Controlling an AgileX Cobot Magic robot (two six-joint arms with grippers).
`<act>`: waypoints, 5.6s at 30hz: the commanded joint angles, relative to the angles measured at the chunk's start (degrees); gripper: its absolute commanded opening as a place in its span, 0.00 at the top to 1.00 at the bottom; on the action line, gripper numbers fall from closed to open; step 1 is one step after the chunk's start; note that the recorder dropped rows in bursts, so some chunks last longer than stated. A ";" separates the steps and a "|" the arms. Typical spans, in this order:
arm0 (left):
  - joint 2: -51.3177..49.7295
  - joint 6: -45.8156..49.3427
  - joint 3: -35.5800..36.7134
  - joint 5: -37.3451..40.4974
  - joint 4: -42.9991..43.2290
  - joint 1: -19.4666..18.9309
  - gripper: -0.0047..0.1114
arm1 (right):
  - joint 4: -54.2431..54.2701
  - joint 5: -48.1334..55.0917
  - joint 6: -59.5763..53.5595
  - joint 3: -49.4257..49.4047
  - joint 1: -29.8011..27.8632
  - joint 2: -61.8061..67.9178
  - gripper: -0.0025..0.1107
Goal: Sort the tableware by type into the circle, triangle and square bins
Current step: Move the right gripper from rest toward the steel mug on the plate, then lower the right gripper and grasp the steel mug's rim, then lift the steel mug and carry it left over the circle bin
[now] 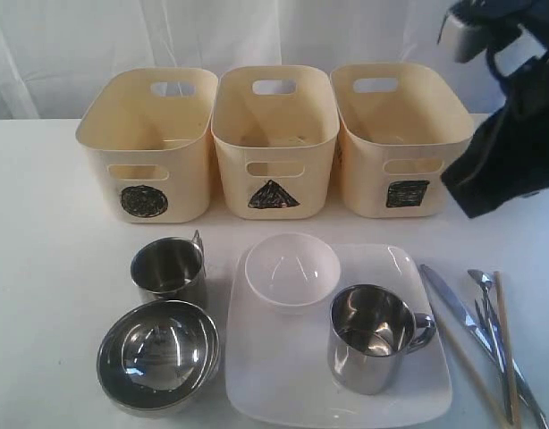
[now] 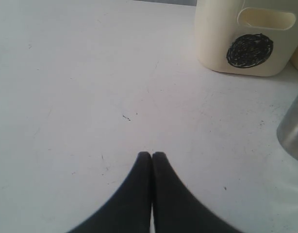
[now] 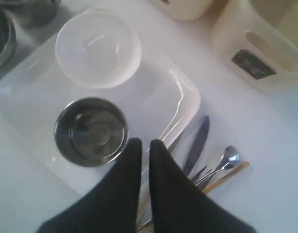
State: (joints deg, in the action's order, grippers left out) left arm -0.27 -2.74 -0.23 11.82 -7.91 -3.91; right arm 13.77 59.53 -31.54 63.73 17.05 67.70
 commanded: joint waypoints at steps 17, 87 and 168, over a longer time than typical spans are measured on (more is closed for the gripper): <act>0.27 0.05 0.23 -0.21 -0.19 0.05 0.96 | 0.74 1.27 -18.00 -5.73 0.06 6.14 0.52; 0.27 0.05 0.23 -0.21 -0.19 0.05 0.96 | -1.80 -8.31 -46.28 -8.50 0.58 27.05 0.72; 0.27 0.05 0.23 -0.21 -0.19 0.05 0.96 | 67.94 -20.76 -75.97 35.68 7.00 52.15 0.98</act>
State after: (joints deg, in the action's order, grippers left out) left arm -0.27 -2.74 -0.23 11.82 -7.91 -3.91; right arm 80.50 39.40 -107.54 98.78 23.59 119.76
